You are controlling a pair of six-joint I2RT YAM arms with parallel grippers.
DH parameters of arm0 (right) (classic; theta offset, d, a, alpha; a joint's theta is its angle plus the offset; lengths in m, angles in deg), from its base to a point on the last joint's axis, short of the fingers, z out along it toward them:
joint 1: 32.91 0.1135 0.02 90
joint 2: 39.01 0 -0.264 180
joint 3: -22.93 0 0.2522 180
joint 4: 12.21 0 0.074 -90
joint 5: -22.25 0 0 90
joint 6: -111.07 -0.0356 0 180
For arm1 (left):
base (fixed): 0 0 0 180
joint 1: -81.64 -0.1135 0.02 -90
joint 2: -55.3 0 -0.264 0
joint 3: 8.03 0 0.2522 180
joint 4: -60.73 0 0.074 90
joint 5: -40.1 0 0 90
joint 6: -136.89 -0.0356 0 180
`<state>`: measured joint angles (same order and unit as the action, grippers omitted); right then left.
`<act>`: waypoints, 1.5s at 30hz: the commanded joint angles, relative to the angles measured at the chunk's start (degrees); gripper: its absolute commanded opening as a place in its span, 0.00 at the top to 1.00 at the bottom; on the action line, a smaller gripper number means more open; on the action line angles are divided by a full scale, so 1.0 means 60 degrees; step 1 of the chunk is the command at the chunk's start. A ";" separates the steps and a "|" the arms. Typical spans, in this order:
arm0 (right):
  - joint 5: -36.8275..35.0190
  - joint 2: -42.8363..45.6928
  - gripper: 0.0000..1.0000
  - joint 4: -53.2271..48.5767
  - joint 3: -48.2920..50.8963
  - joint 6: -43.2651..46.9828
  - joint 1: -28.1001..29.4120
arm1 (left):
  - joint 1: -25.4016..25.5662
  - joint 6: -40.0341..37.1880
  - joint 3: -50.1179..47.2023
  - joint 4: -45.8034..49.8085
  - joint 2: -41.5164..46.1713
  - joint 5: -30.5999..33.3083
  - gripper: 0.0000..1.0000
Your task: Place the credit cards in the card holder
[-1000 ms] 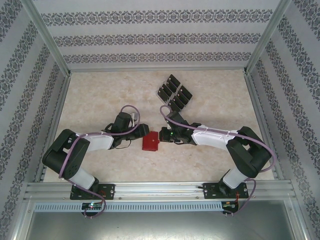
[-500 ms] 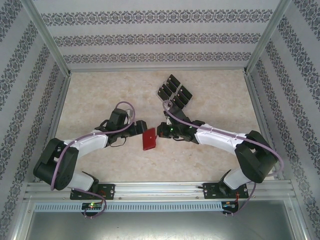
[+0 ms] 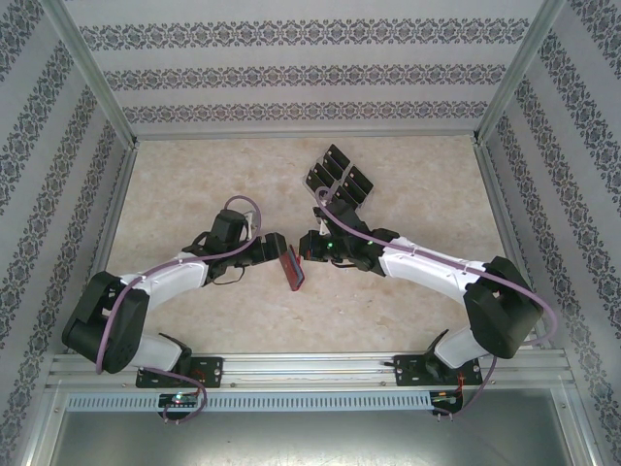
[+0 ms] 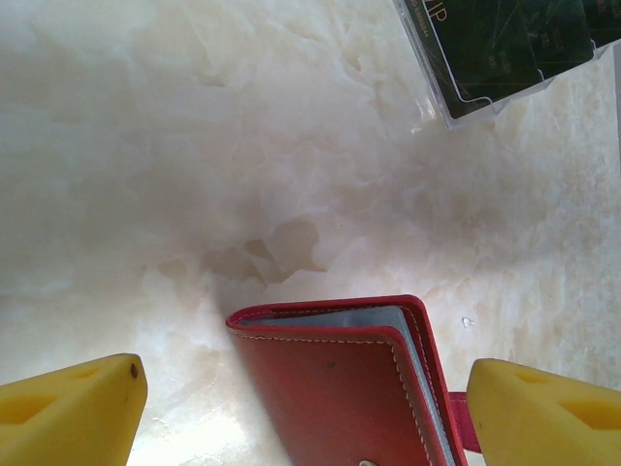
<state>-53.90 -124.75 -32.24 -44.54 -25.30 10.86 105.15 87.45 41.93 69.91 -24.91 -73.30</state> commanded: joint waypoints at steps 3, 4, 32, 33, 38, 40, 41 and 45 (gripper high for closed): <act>-0.0075 0.0166 1.00 -0.0161 -0.0057 -0.0061 0.0084 | -0.0036 0.0214 -0.0307 -0.0408 -0.0155 -0.0174 0.17; -0.0068 0.0166 1.00 -0.0169 -0.0047 -0.0065 0.0085 | -0.0025 0.0215 -0.0327 -0.0408 -0.0175 -0.0185 0.17; -0.0023 0.0201 1.00 -0.0084 -0.0155 -0.0073 0.0074 | 0.0254 0.1166 -0.0261 -0.1316 0.0164 -0.0163 0.14; -0.0041 0.0203 1.00 -0.0072 -0.0146 -0.0067 0.0082 | 0.0258 0.1166 -0.0290 -0.1313 0.0105 -0.0131 0.14; -0.0055 0.0235 1.00 -0.0039 -0.0087 -0.0094 0.0087 | 0.0293 0.1115 -0.0380 -0.1213 -0.0404 -0.0106 0.14; -0.0083 0.0270 1.00 -0.0062 -0.0071 -0.0087 0.0087 | 0.0307 0.1022 -0.0369 -0.1113 -0.0600 -0.0195 0.14; -0.0095 0.0299 1.00 -0.0091 -0.0057 -0.0080 0.0077 | 0.0302 0.0979 -0.0379 -0.1090 -0.0661 -0.0266 0.15; -0.0252 0.0415 1.00 -0.0190 0.0112 -0.0040 0.0021 | 0.0310 0.1011 -0.0614 -0.0980 -0.0559 -0.0182 0.15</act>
<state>-54.01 -124.18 -32.81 -44.50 -25.30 10.84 106.40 93.68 39.38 63.92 -28.78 -73.84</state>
